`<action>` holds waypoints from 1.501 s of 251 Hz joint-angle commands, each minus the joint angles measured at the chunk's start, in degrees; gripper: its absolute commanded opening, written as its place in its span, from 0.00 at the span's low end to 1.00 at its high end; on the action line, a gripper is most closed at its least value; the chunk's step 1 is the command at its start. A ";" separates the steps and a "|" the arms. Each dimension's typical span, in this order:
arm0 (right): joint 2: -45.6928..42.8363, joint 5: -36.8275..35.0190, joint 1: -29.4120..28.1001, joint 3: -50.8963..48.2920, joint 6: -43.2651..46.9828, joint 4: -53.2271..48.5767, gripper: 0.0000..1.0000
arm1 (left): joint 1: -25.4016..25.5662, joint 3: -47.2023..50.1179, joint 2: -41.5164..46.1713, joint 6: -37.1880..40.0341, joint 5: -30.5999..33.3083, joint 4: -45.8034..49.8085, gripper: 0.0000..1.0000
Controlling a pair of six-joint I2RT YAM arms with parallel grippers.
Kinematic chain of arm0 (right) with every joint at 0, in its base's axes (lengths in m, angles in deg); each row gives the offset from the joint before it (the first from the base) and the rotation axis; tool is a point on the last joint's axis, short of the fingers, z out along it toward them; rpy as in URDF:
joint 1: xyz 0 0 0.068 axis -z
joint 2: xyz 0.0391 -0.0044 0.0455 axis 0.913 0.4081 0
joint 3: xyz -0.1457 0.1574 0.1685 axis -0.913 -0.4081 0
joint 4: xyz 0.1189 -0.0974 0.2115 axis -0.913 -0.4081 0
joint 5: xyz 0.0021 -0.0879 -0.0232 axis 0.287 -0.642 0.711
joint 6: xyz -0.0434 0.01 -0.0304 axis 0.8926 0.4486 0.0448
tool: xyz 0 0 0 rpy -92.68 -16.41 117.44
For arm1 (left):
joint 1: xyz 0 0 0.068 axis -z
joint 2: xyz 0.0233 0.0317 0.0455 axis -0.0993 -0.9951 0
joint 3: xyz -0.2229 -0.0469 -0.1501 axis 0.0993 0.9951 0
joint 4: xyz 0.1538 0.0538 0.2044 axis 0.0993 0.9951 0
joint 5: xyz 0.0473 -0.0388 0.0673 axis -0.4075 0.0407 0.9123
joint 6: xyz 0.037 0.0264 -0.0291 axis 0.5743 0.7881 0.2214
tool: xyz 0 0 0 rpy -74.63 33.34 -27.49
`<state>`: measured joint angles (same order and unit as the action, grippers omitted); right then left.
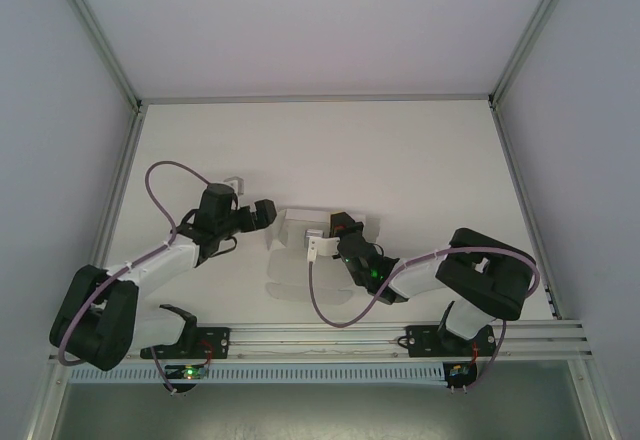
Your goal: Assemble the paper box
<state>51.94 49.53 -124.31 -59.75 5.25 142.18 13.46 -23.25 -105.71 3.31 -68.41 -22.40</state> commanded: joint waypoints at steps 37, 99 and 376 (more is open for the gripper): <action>-1.40 0.26 -0.54 0.37 -2.71 -2.77 0.00 | 2.84 2.40 0.84 2.70 -5.98 -3.99 0.97; -1.49 -0.17 -0.54 0.51 -3.33 -3.39 0.00 | 4.73 3.31 1.41 1.67 -3.30 -2.84 0.92; -3.04 0.64 -0.41 0.55 -4.41 -7.21 0.00 | 5.61 9.62 11.77 -1.51 0.24 4.73 0.75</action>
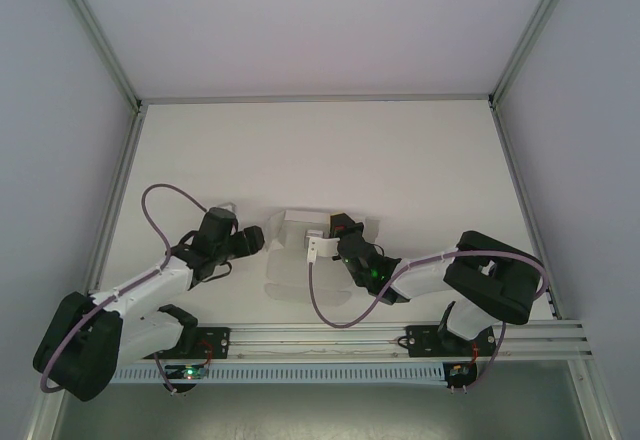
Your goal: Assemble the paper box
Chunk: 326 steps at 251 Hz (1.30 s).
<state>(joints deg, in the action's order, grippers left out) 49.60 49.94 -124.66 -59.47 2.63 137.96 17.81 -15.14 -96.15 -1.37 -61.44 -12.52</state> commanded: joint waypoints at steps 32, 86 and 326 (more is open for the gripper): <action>-0.71 1.22 -0.06 0.51 -2.10 -4.23 0.00 | 1.99 1.89 3.29 6.14 -8.89 -9.51 0.73; -0.79 1.77 -0.16 0.71 -2.20 -4.65 0.00 | 4.14 1.63 -0.41 13.08 -13.89 -18.29 0.71; 2.03 -1.39 -4.19 0.58 -1.61 -6.40 0.00 | 14.02 0.71 -13.76 18.93 11.26 -29.80 0.54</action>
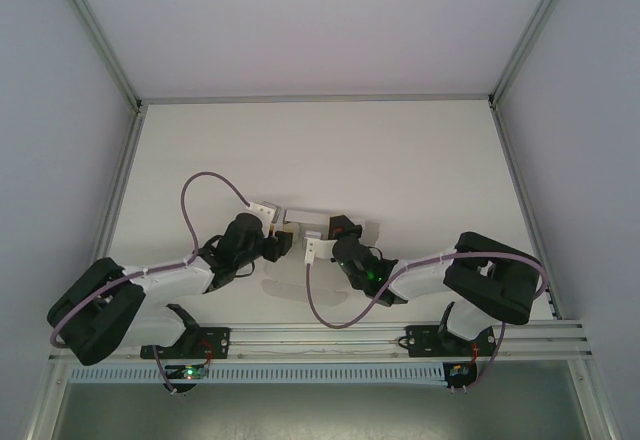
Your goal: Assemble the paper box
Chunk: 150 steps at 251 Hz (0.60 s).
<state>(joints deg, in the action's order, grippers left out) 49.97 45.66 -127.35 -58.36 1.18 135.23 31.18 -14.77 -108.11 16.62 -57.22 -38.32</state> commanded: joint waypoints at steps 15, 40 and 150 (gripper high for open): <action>1.60 2.98 -1.50 -0.45 -0.37 -3.70 0.00 | 0.60 0.45 -2.39 0.78 7.13 -5.21 0.53; 1.59 3.15 -1.50 -0.37 -0.49 -4.21 0.00 | 0.61 0.65 -2.97 1.06 6.46 -7.13 0.53; 1.55 3.47 -1.51 -0.06 -1.43 -6.46 0.00 | 0.76 -1.02 -10.60 1.10 13.62 -12.78 0.40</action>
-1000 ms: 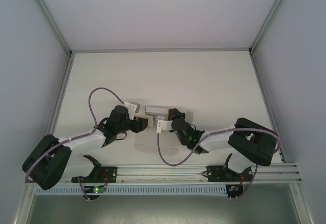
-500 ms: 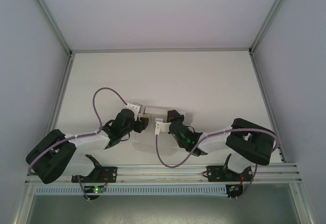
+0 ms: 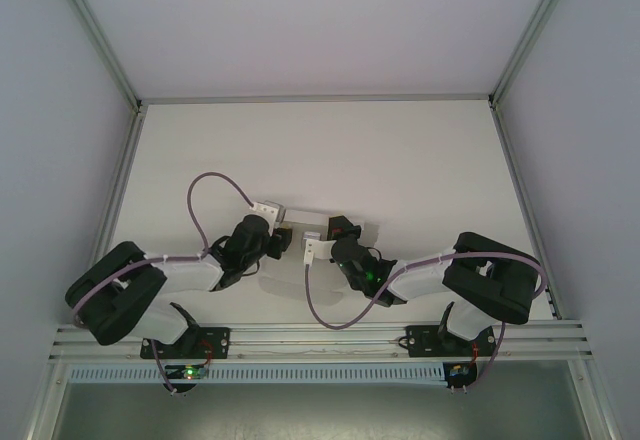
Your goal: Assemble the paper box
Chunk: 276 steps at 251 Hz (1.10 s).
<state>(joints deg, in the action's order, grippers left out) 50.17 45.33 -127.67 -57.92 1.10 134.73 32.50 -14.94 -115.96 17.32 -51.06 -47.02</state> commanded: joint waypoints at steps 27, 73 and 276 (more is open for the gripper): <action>1.30 3.60 -1.08 -0.29 -1.63 -6.58 0.00 | -0.12 -0.78 -3.60 0.65 8.97 -6.05 0.27; 1.22 3.35 -0.91 -0.27 -2.14 -7.21 0.00 | 0.51 -1.93 -3.85 -1.50 18.62 -1.86 0.10; -1.14 0.83 -0.15 1.50 -6.87 -18.07 0.00 | 0.56 -4.46 -5.18 -22.89 43.77 19.37 0.18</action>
<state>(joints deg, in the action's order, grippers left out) 50.43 49.99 -127.67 -52.50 -3.93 127.25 38.66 -21.83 -119.43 -1.57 -27.89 -35.50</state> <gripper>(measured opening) 0.047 0.122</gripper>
